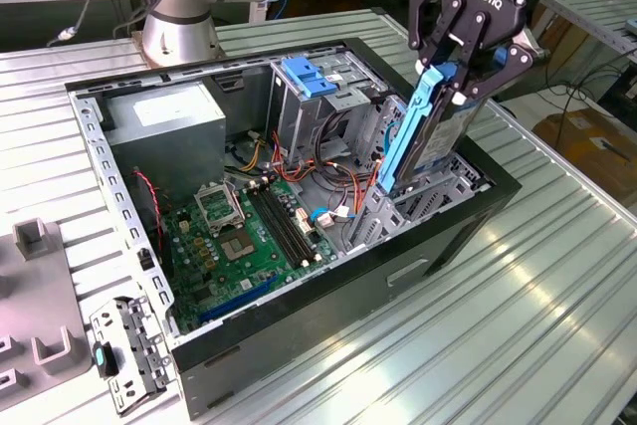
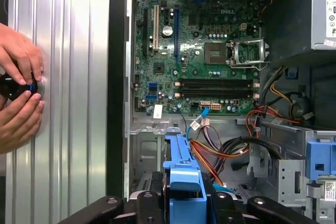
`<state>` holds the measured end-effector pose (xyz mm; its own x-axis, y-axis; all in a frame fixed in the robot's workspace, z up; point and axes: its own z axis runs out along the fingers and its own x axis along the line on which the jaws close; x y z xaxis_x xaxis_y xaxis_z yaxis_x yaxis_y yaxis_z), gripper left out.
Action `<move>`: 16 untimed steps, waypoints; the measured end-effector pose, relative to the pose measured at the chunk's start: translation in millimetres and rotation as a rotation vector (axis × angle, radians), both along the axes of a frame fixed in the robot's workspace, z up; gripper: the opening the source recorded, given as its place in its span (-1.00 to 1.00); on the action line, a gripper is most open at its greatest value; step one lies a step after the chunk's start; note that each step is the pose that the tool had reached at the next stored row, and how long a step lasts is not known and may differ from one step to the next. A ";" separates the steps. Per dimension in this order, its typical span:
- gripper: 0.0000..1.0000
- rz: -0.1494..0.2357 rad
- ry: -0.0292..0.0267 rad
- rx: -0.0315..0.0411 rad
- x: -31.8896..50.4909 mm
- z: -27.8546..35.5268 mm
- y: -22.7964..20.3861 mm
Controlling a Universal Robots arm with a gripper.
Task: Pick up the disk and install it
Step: 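Insert the disk into the insertion slot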
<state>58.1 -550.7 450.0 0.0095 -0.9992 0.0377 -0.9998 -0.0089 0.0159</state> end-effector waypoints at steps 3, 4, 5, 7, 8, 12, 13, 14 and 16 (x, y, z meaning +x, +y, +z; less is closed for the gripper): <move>-0.26 0.000 0.0000 0.0000 0.0 -3.3 -0.1; -0.26 0.000 0.0000 0.0001 0.0 -3.7 -0.3; -0.26 0.000 0.0000 0.0000 0.0 -4.3 -0.4; -0.26 0.000 0.0000 -0.0002 0.0 -5.2 -0.5; -0.26 0.000 0.0000 0.0000 0.0 -5.7 -0.5; -0.26 0.000 0.0000 -0.0001 0.0 -7.4 -1.0; -0.26 0.000 0.0000 -0.0001 0.0 -7.9 -1.1; -0.26 0.000 0.0000 -0.0001 0.0 -8.5 -1.1; -0.26 0.000 0.0000 0.0000 0.0 -9.9 -1.4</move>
<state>58.1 -552.0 440.1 0.0095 -0.9992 0.0377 -0.9998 -0.0089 0.0159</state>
